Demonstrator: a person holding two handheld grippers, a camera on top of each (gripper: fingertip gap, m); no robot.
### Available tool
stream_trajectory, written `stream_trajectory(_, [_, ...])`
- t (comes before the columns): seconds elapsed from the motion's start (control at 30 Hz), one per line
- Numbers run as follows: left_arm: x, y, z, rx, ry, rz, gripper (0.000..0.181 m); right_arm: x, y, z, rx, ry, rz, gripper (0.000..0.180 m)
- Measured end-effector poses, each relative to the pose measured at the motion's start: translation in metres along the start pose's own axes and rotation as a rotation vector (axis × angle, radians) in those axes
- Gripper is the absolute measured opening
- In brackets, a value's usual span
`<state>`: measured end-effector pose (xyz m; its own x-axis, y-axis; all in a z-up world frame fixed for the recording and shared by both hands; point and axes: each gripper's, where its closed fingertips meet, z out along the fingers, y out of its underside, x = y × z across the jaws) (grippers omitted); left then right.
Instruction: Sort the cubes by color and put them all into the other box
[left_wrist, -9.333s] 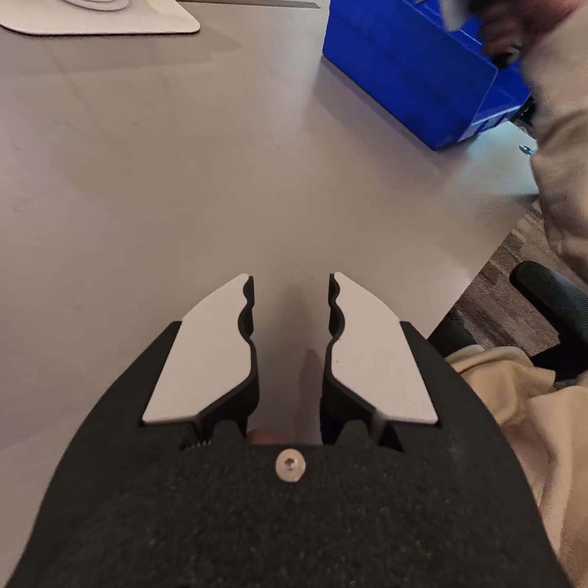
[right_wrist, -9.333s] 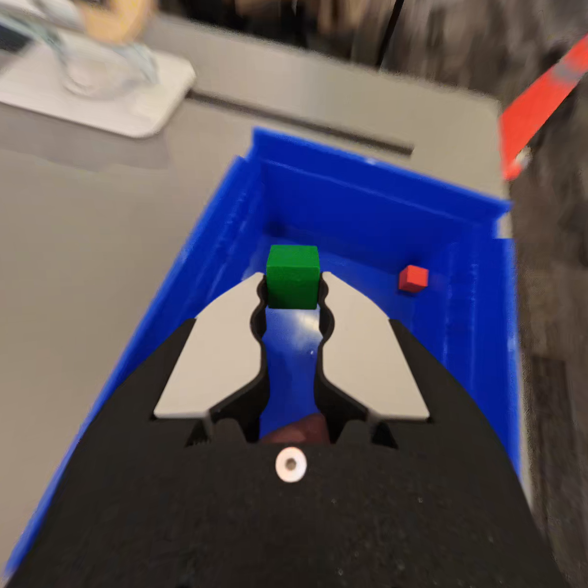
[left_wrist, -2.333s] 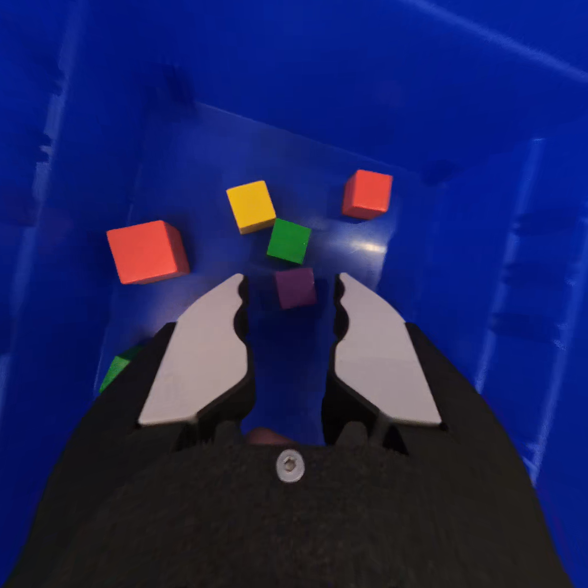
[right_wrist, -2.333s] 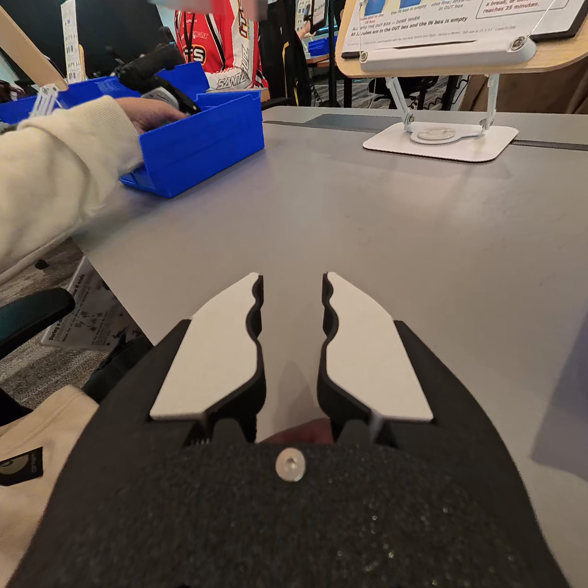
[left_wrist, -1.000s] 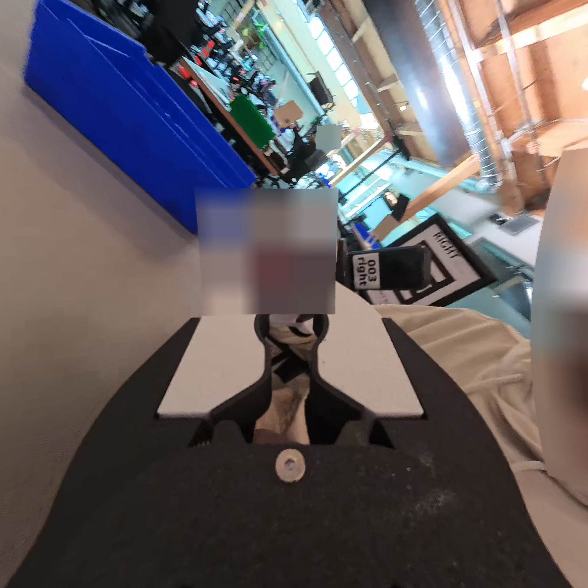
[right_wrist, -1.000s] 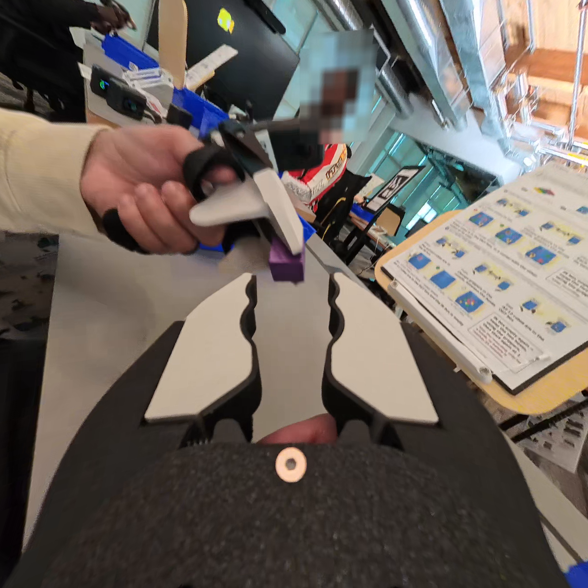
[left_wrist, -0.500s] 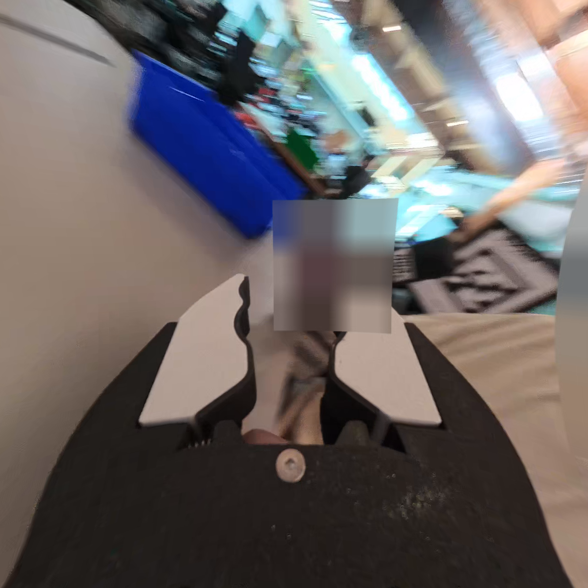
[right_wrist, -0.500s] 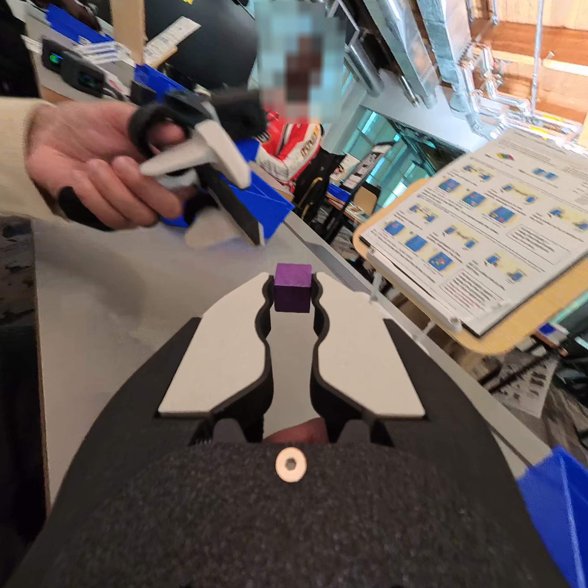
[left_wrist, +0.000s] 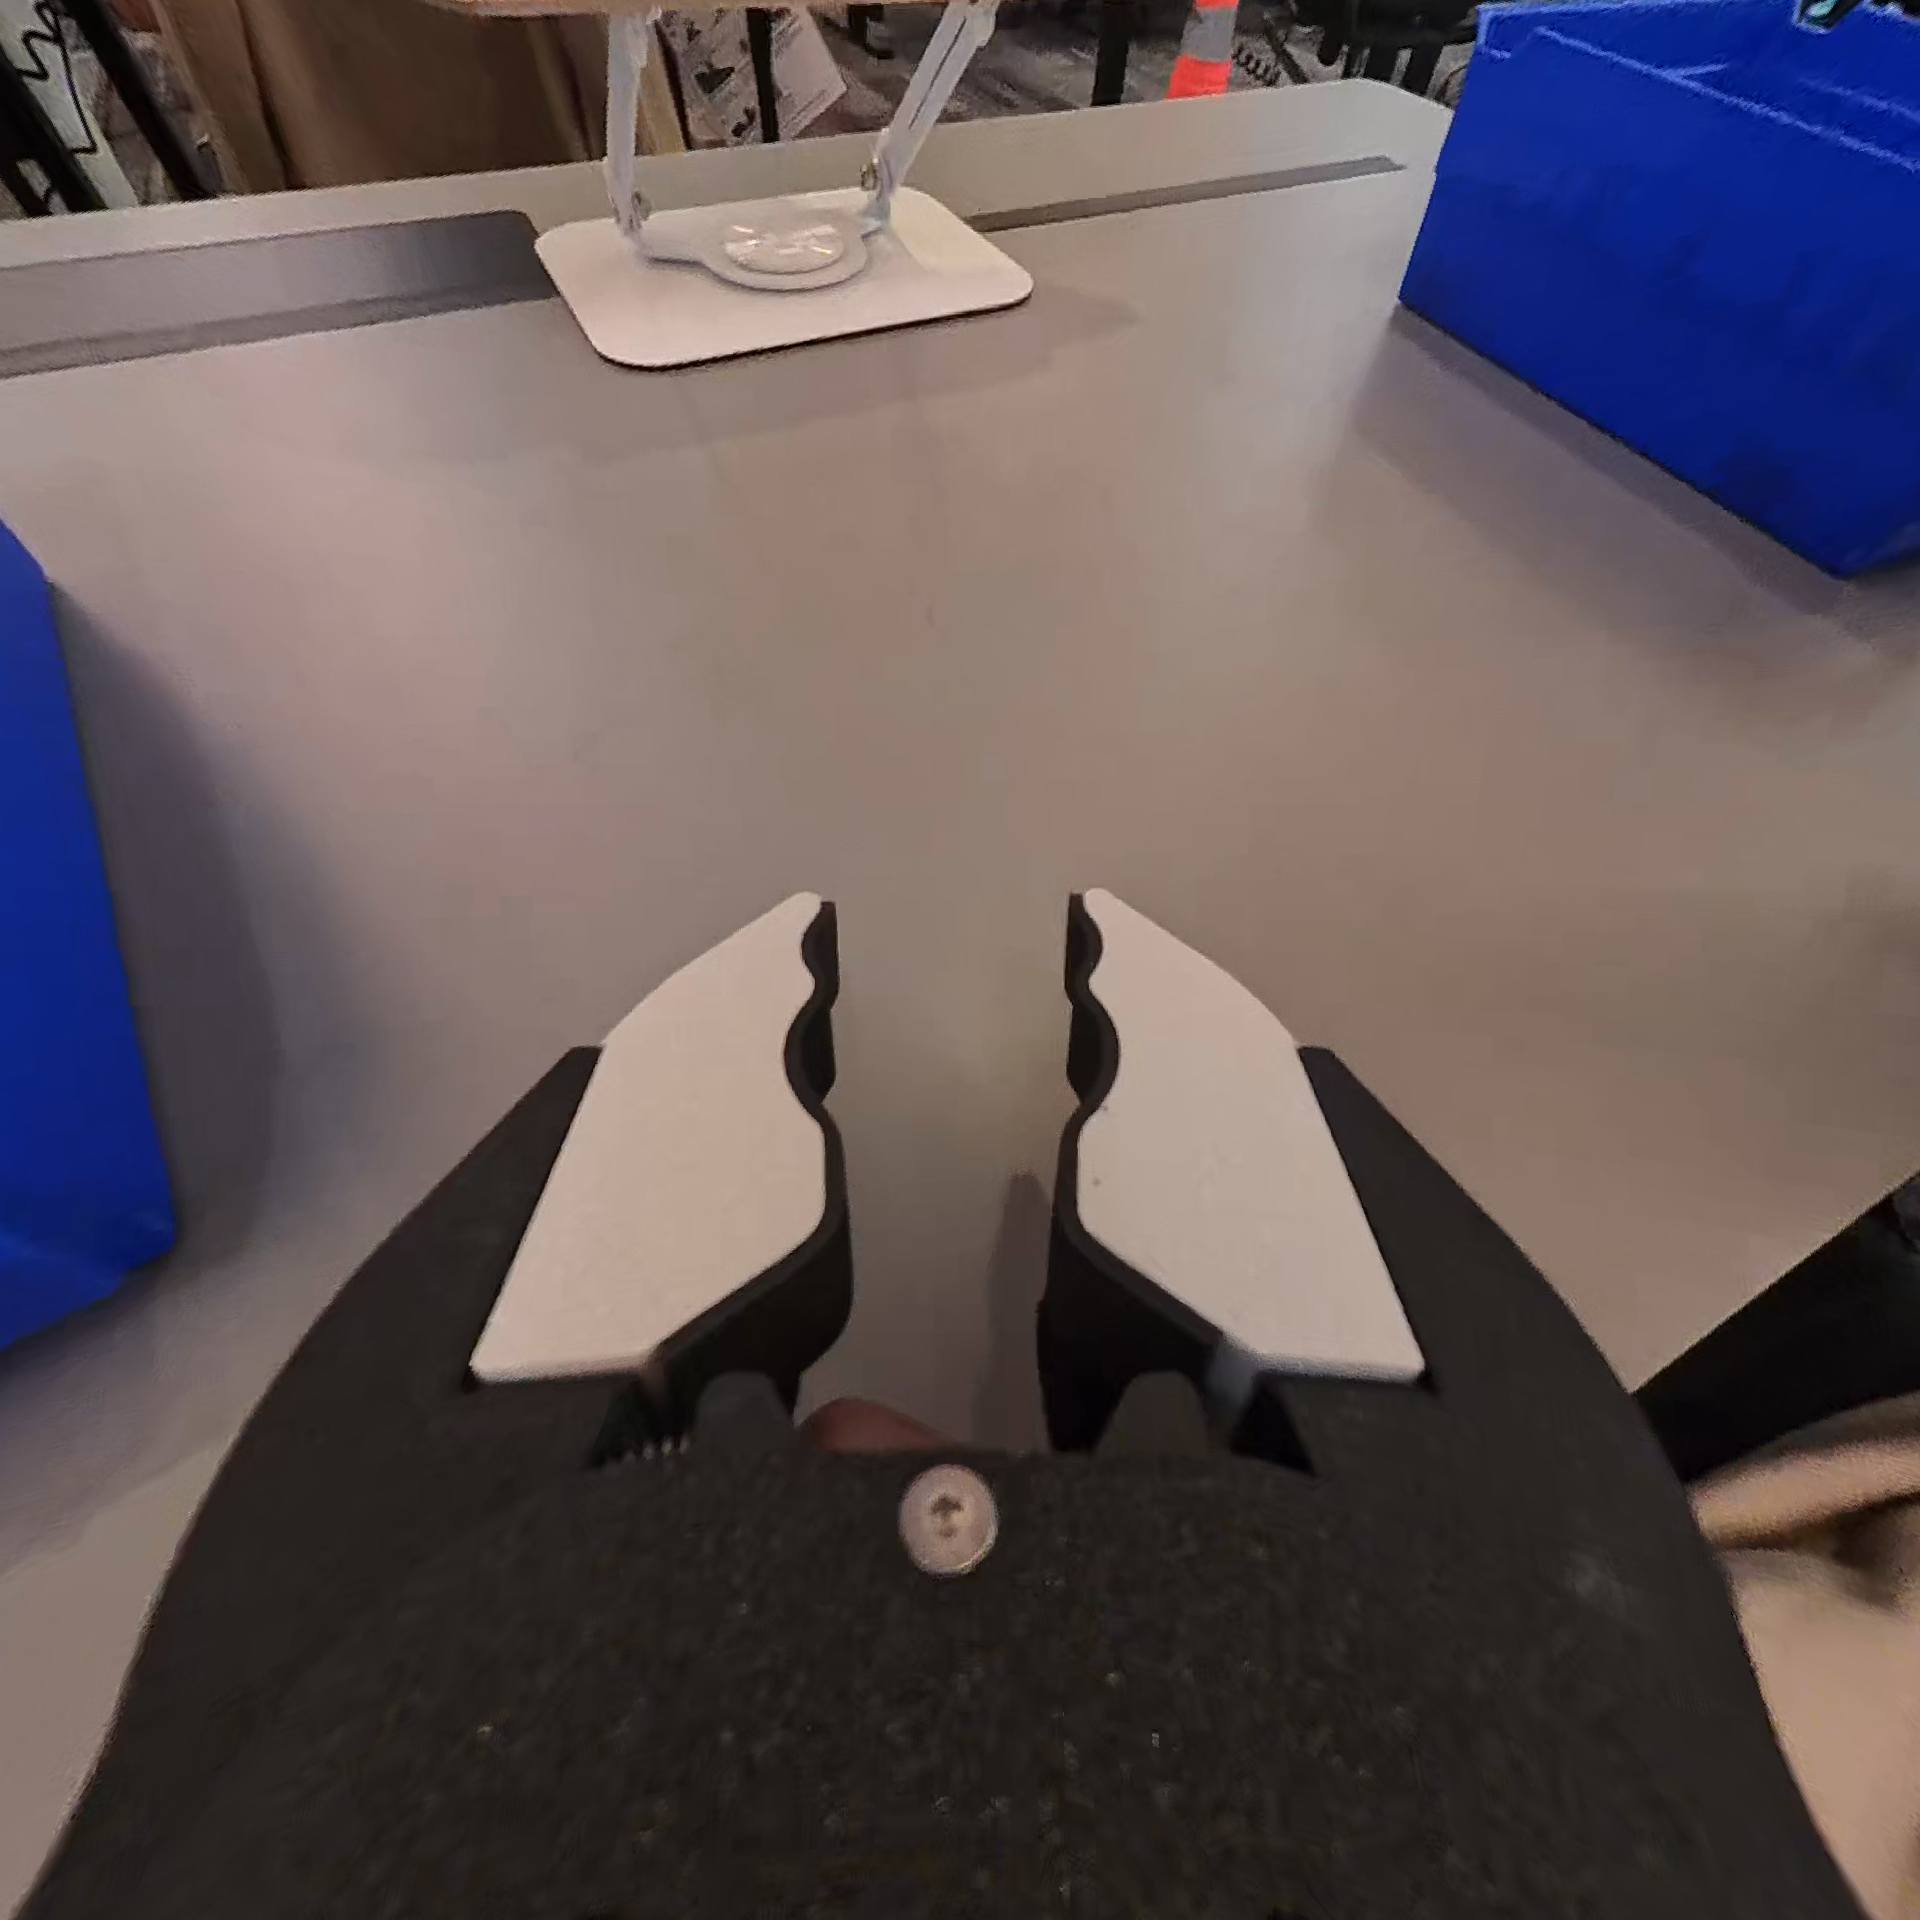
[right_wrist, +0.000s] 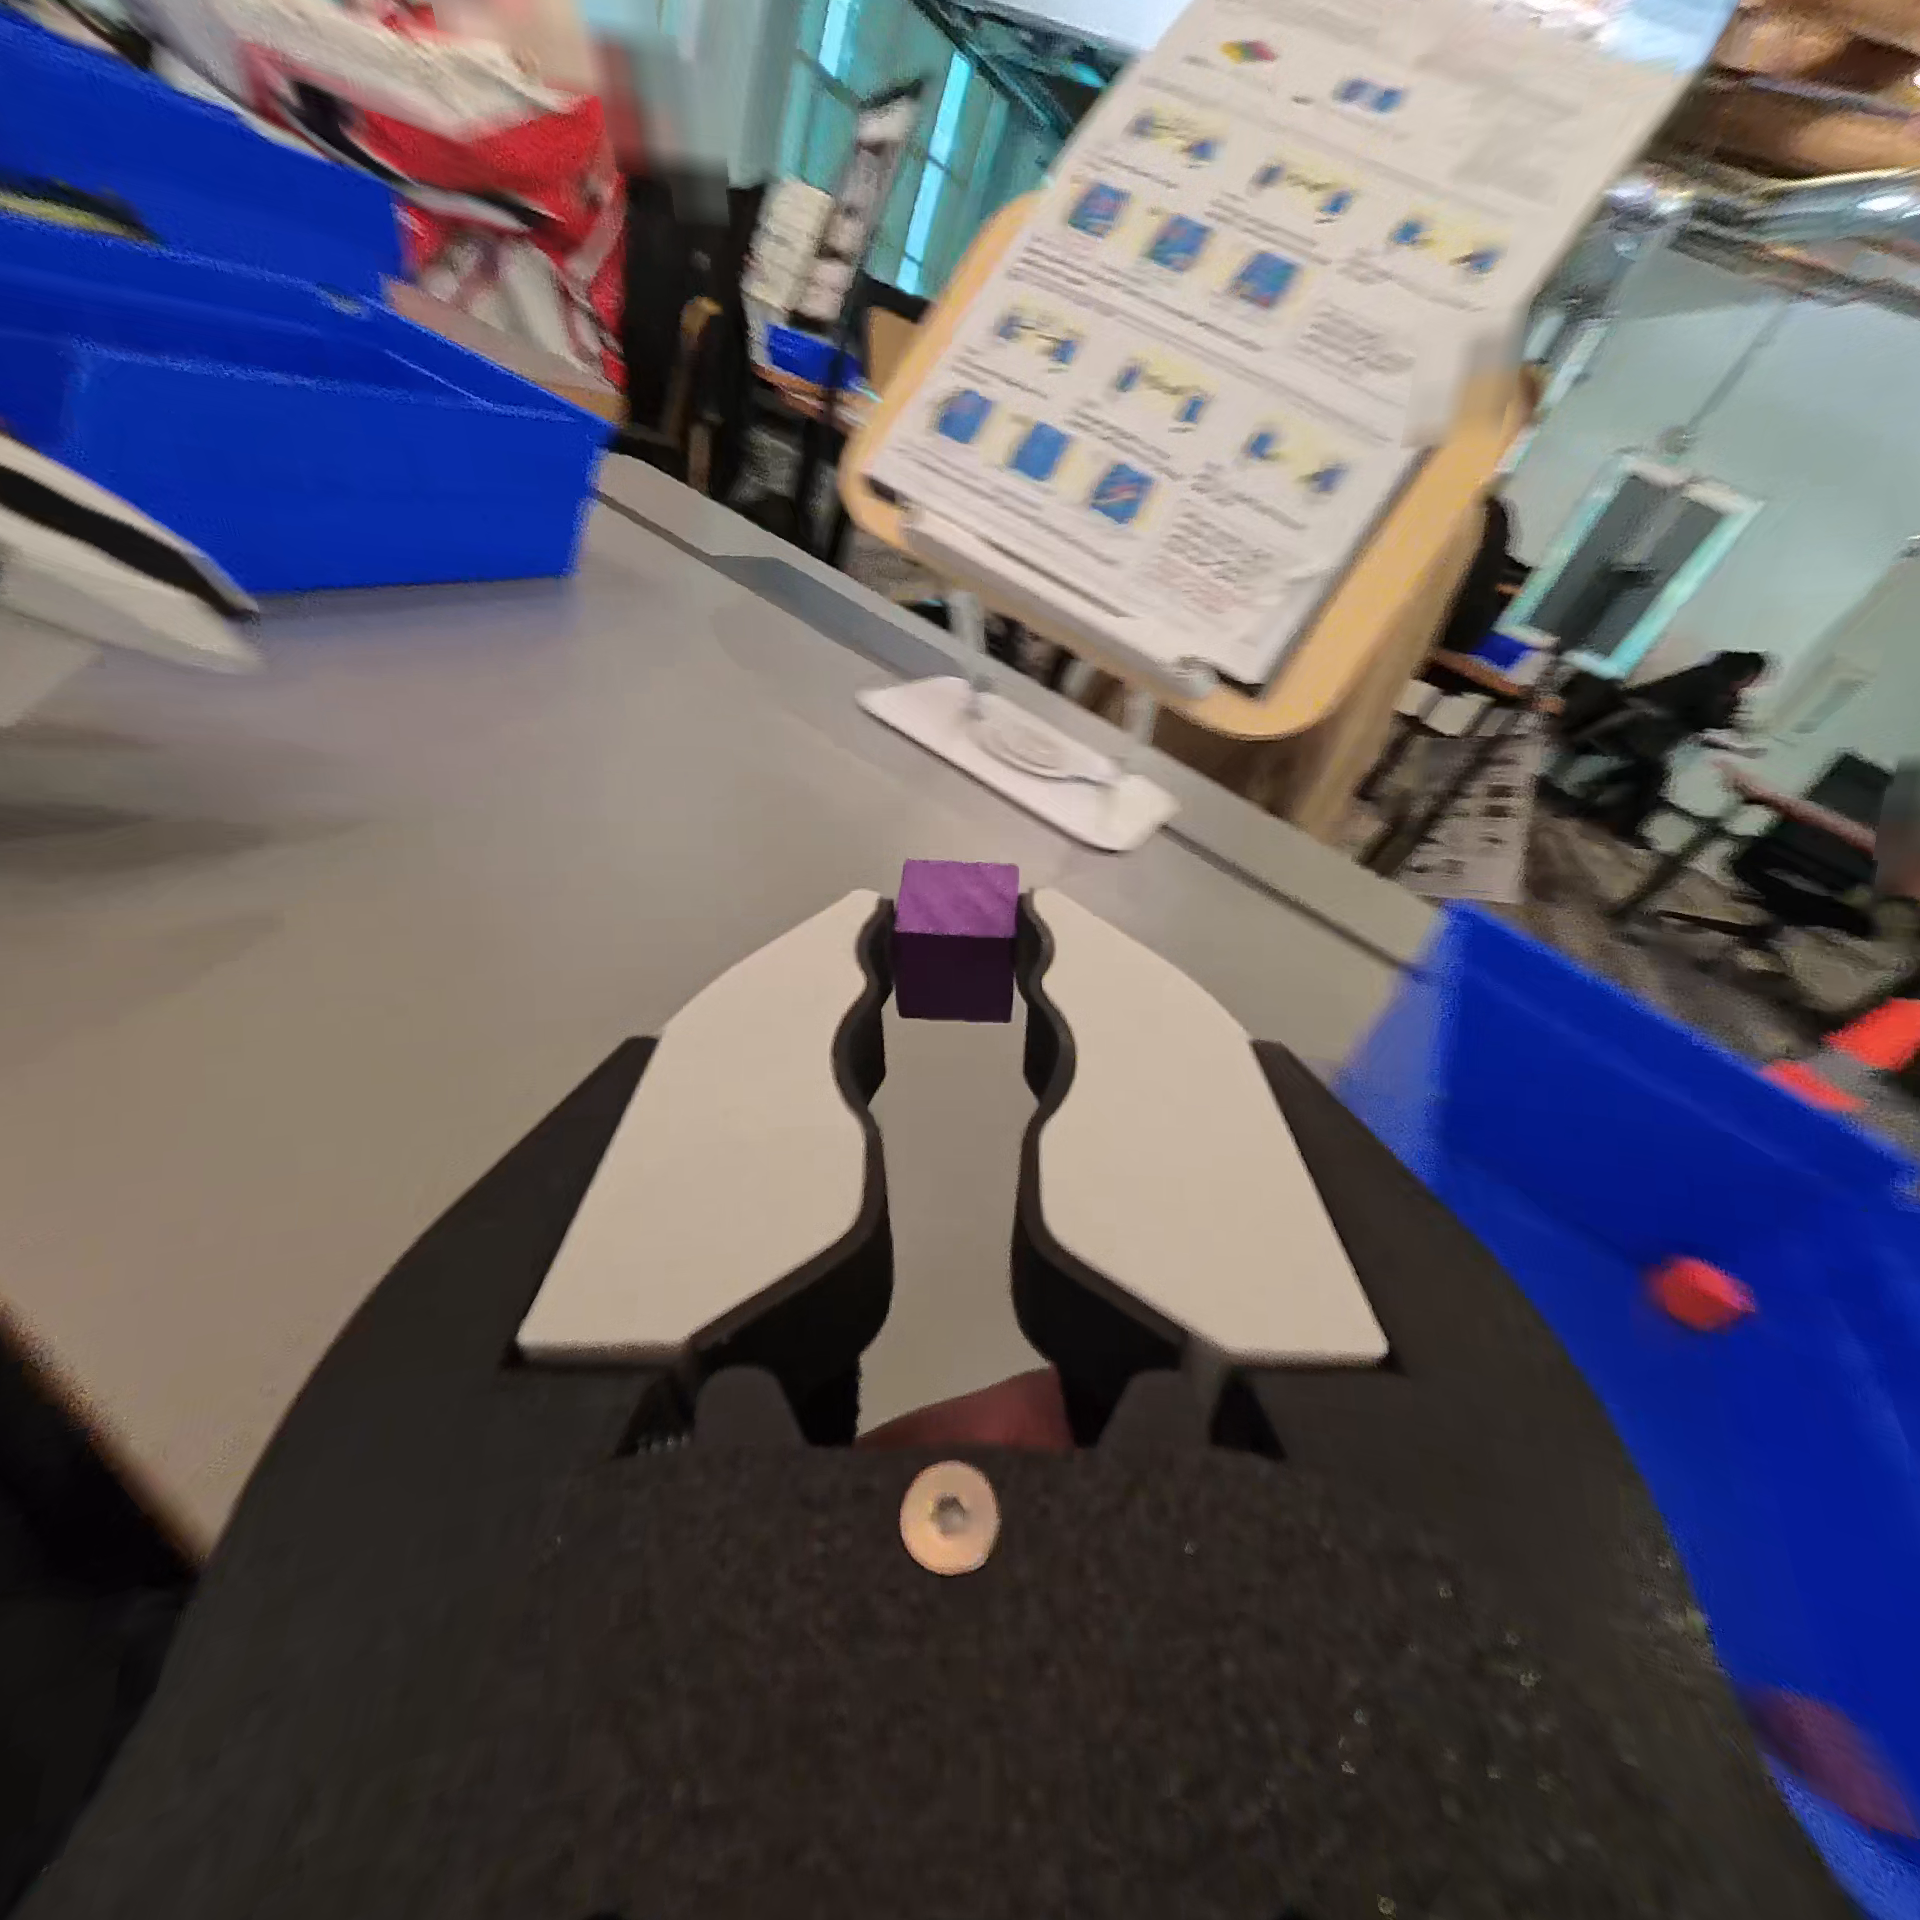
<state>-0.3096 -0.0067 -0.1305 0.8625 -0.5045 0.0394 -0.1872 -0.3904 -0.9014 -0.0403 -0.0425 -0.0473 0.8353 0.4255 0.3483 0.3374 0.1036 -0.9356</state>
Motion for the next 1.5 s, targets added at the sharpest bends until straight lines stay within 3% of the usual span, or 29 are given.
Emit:
stream_trajectory(0.07, [0.001, 0.0, -0.001, -0.001, -0.007, 0.03, 0.041, 0.058, 0.004, -0.006, -0.134, 0.091, -0.071, 0.022])
stream_trajectory(0.13, [0.002, 0.002, -0.001, -0.005, -0.014, 0.06, 0.041, 0.118, 0.02, -0.012, -0.297, 0.102, -0.012, 0.022])
stream_trajectory(0.23, [0.006, 0.003, -0.001, -0.016, -0.008, 0.086, 0.041, 0.186, 0.088, -0.013, -0.71, 0.016, 0.113, 0.022])
stream_trajectory(0.33, [0.01, 0.003, -0.001, -0.017, 0.007, 0.084, 0.041, 0.221, 0.164, -0.019, -1.128, -0.037, 0.169, 0.023])
stream_trajectory(0.43, [0.012, 0.006, -0.003, -0.025, 0.004, 0.106, 0.041, 0.215, 0.196, -0.026, -1.372, -0.139, 0.127, 0.023])
stream_trajectory(0.63, [0.01, 0.007, -0.006, -0.029, 0.011, 0.109, 0.041, 0.214, 0.227, -0.056, -1.702, -0.17, 0.024, 0.023])
stream_trajectory(0.77, [0.01, 0.008, -0.007, -0.029, 0.026, 0.095, 0.041, 0.217, 0.23, -0.066, -1.757, -0.155, 0.018, 0.023])
stream_trajectory(0.87, [0.011, 0.009, -0.006, -0.036, 0.046, 0.082, 0.041, 0.223, 0.22, -0.057, -1.667, -0.134, 0.009, 0.037])
stream_trajectory(0.93, [0.011, 0.01, -0.006, -0.037, 0.055, 0.075, 0.041, 0.226, 0.193, -0.035, -1.47, -0.081, 0.047, 0.039])
stream_trajectory(1.03, [0.008, 0.008, -0.006, -0.025, 0.043, 0.07, 0.041, 0.209, 0.114, 0.008, -0.964, 0.009, 0.151, 0.039])
stream_trajectory(1.13, [0.003, 0.006, -0.006, -0.008, 0.024, 0.065, 0.041, 0.135, 0.019, 0.029, -0.35, -0.084, 0.305, 0.039])
stream_trajectory(1.2, [-0.004, 0.005, -0.006, 0.005, -0.002, 0.054, 0.041, 0.084, -0.014, 0.025, -0.053, -0.097, 0.381, 0.038])
stream_trajectory(1.33, [-0.011, 0.006, -0.007, 0.003, -0.018, 0.01, 0.041, 0.005, -0.006, 0.018, 0.112, -0.103, 0.416, 0.037])
stream_trajectory(1.5, [-0.019, 0.005, -0.015, 0.004, -0.073, 0.025, 0.042, -0.033, 0.016, 0.016, 0.05, -0.119, 0.246, 0.032])
